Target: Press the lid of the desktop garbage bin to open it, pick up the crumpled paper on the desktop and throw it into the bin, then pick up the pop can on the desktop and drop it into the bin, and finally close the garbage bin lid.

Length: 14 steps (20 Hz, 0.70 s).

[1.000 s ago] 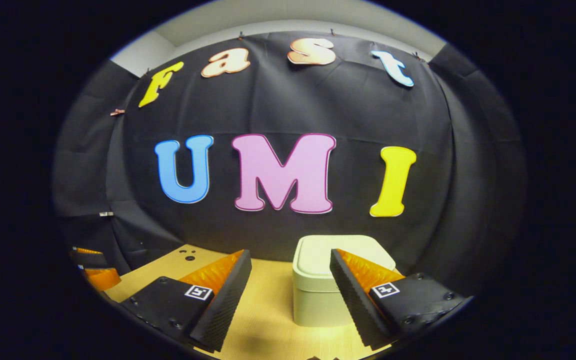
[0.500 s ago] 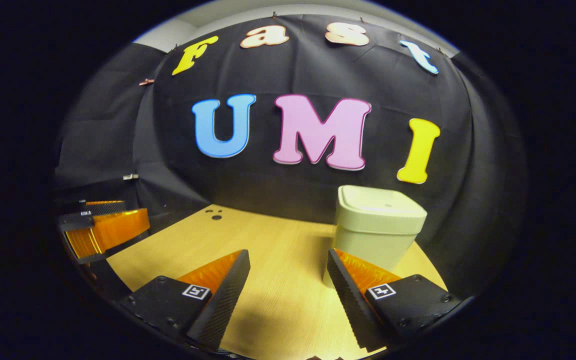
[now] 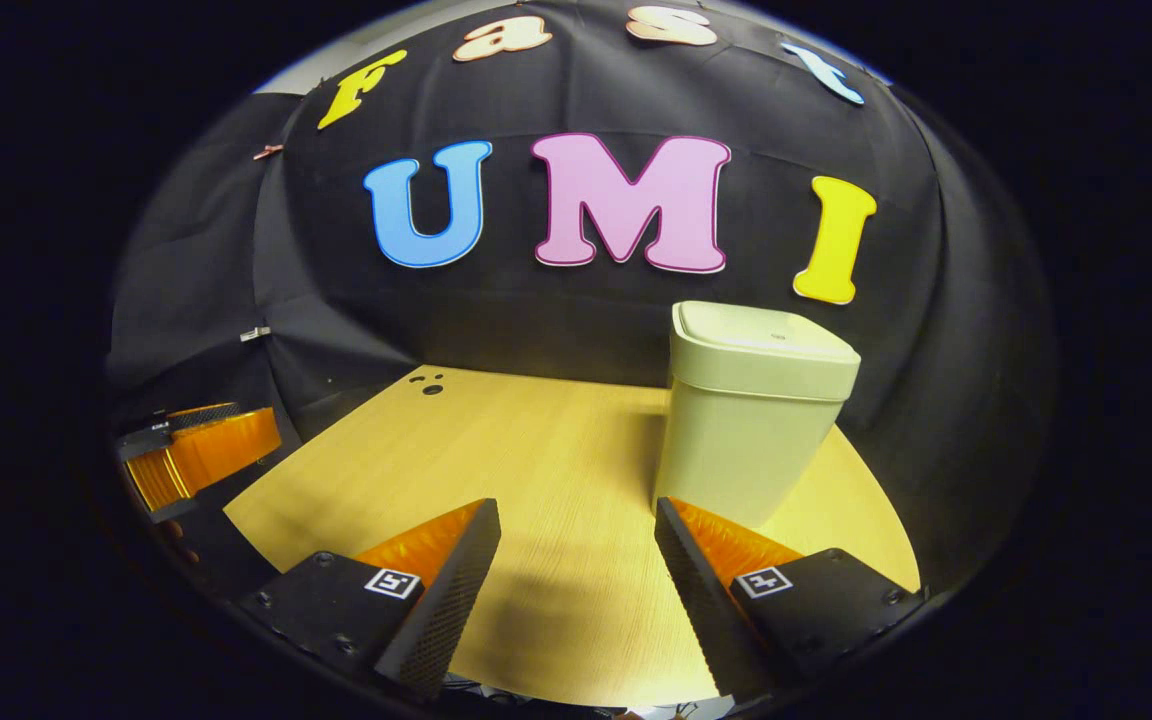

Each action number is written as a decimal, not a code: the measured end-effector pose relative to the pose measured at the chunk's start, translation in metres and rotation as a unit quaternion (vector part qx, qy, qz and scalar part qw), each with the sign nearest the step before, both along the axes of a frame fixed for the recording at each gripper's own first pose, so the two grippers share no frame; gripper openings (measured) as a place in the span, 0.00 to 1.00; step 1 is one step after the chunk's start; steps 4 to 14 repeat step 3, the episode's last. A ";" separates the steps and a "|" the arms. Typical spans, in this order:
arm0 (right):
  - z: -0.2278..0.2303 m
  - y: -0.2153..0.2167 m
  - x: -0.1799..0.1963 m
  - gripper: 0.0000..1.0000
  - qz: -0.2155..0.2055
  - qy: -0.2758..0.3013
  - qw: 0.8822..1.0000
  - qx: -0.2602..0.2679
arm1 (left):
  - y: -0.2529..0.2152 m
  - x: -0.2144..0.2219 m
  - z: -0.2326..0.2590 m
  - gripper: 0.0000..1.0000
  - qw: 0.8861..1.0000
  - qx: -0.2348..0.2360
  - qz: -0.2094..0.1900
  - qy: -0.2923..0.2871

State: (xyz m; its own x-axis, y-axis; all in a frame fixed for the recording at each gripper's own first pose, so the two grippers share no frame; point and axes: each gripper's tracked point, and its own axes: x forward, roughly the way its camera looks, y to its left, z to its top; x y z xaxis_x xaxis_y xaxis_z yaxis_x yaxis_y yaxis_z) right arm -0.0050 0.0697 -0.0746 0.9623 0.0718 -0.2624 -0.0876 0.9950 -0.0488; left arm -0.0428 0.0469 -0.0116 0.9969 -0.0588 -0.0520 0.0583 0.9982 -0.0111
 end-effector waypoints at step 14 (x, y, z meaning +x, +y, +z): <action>-0.008 0.003 -0.004 0.98 0.001 0.017 1.000 0.001 | -0.006 -0.002 -0.008 0.97 1.000 0.003 -0.010 0.009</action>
